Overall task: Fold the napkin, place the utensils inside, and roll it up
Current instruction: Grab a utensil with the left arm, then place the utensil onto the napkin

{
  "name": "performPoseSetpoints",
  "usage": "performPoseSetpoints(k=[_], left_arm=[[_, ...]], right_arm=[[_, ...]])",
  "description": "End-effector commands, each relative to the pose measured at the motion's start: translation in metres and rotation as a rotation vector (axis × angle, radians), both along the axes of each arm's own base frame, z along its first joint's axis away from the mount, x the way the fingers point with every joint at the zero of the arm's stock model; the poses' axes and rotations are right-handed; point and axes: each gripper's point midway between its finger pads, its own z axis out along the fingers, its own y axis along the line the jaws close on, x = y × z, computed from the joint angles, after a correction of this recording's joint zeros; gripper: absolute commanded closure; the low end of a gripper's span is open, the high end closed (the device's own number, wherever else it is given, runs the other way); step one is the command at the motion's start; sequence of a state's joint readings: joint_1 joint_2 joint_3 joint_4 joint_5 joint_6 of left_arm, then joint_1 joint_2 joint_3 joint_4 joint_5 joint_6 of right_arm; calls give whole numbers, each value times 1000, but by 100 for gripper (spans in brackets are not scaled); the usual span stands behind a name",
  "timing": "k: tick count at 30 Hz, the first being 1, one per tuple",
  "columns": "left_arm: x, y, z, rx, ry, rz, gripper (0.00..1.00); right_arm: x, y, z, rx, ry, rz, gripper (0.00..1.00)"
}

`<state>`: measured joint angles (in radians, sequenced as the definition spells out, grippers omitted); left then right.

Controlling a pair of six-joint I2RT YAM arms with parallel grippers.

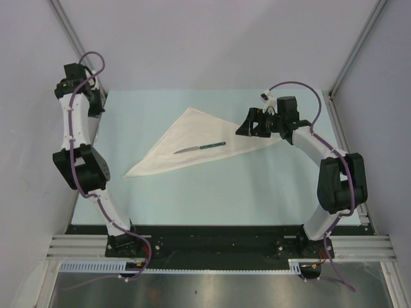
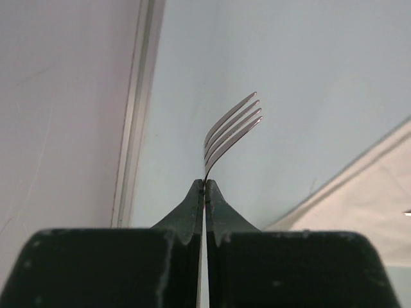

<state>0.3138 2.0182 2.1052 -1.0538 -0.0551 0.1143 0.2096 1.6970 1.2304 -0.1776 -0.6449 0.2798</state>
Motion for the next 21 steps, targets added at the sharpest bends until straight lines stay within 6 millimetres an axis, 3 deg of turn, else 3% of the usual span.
performPoseSetpoints(k=[1, 2, 3, 4, 5, 6, 7, 11, 19, 21], left_arm=[[-2, -68, 49, -3, -144, -147, 100], [-1, -96, 49, -22, -149, -218, 100], [-4, -109, 55, -19, -170, -250, 100], [-8, -123, 42, -32, -137, -280, 100], [-10, -147, 39, -39, -132, -327, 100], [-11, -157, 39, -43, -143, -347, 100], [-16, -177, 26, -65, -119, -386, 100], [-23, -251, 5, -194, -148, -534, 100], [-18, -327, -36, -329, -138, -619, 100], [-14, -352, -34, -392, -198, -592, 100]], right_arm=[[3, 0, 44, 8, -107, -6, 11], [2, -1, 44, 4, -103, -9, 12], [1, -1, 44, -4, -107, -10, 11], [-2, -1, 47, -7, -113, -11, 11], [-5, 0, 47, -13, -107, -9, 11], [-6, -1, 48, -24, -112, -16, 11], [-11, -3, 49, -27, -113, -20, 11], [-20, -6, 48, -37, -105, -41, 11], [-33, -3, 38, -13, -72, -61, 11], [-35, 2, 34, 8, -60, -54, 11]])
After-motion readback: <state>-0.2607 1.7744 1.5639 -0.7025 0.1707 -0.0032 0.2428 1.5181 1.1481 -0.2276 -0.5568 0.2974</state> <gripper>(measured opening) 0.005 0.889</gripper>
